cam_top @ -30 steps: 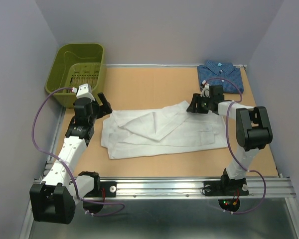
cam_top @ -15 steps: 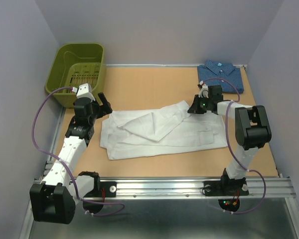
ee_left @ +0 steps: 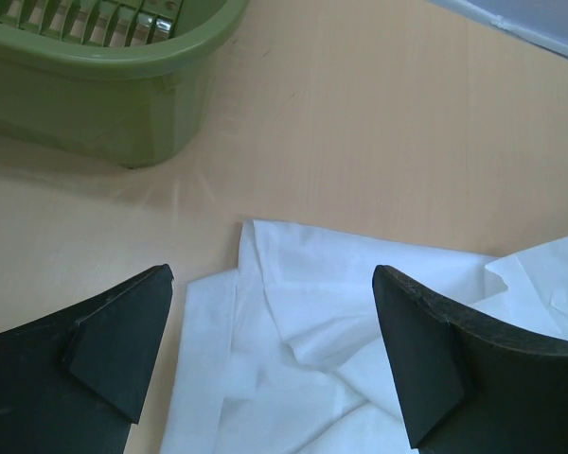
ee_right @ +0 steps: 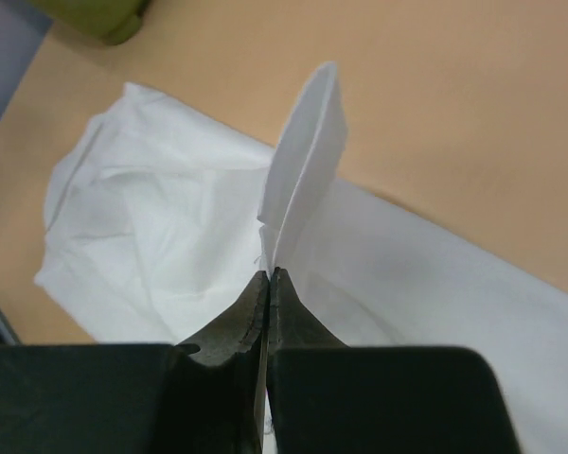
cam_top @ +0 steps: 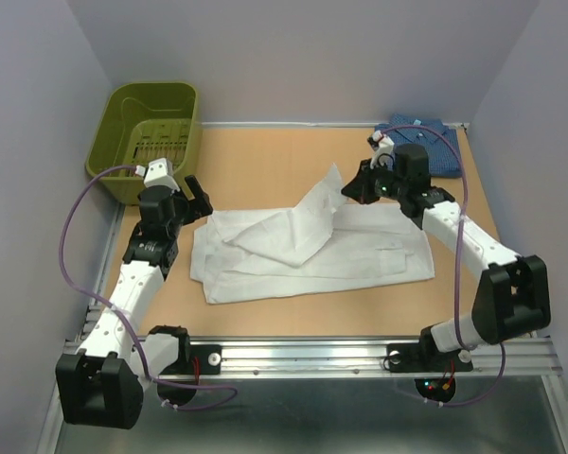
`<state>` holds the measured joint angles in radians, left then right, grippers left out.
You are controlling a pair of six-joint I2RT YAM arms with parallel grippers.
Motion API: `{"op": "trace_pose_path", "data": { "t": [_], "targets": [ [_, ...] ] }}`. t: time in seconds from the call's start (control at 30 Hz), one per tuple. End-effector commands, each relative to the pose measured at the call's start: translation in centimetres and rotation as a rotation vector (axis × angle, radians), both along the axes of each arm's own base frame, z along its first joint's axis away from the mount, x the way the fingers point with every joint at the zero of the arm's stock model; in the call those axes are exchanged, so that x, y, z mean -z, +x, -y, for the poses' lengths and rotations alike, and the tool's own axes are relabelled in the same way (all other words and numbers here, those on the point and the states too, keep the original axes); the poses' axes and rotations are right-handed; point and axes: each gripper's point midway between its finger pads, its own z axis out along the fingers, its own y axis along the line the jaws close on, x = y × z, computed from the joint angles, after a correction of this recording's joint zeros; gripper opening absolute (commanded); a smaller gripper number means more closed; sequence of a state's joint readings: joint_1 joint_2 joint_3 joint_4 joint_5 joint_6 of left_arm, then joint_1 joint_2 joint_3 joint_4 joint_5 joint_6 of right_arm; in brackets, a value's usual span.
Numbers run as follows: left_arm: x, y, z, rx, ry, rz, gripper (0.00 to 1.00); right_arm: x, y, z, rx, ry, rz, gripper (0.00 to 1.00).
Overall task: Fold and stack the long sleeve shirts
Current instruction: Fold the shirt
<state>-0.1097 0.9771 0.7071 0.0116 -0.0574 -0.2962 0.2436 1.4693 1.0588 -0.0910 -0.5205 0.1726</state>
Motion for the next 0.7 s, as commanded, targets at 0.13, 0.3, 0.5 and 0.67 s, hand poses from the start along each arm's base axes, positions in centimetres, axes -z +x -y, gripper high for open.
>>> {"op": "trace_pose_path", "data": {
  "t": [0.13,0.3,0.5,0.67],
  "targets": [
    [-4.7,-0.7,-1.9,-0.09,0.019,0.156,0.99,-7.3,-10.8,-8.2,-0.273,0.03,0.098,0.01],
    [-6.2,-1.9,-3.1,-0.153,0.022,0.212,0.99,-9.9,-20.1,-12.8,-0.528,0.095,0.102,0.0],
    [-6.8,-2.5,-3.5,-0.175,0.021,0.236,0.99,-10.7,-29.3,-16.9,-0.804,0.113,0.054,0.01],
    [-6.9,-2.6,-3.7,-0.184,0.024,0.239,0.99,-10.9,-29.9,-18.7,-0.776,0.092,0.072,0.01]
  ]
}}
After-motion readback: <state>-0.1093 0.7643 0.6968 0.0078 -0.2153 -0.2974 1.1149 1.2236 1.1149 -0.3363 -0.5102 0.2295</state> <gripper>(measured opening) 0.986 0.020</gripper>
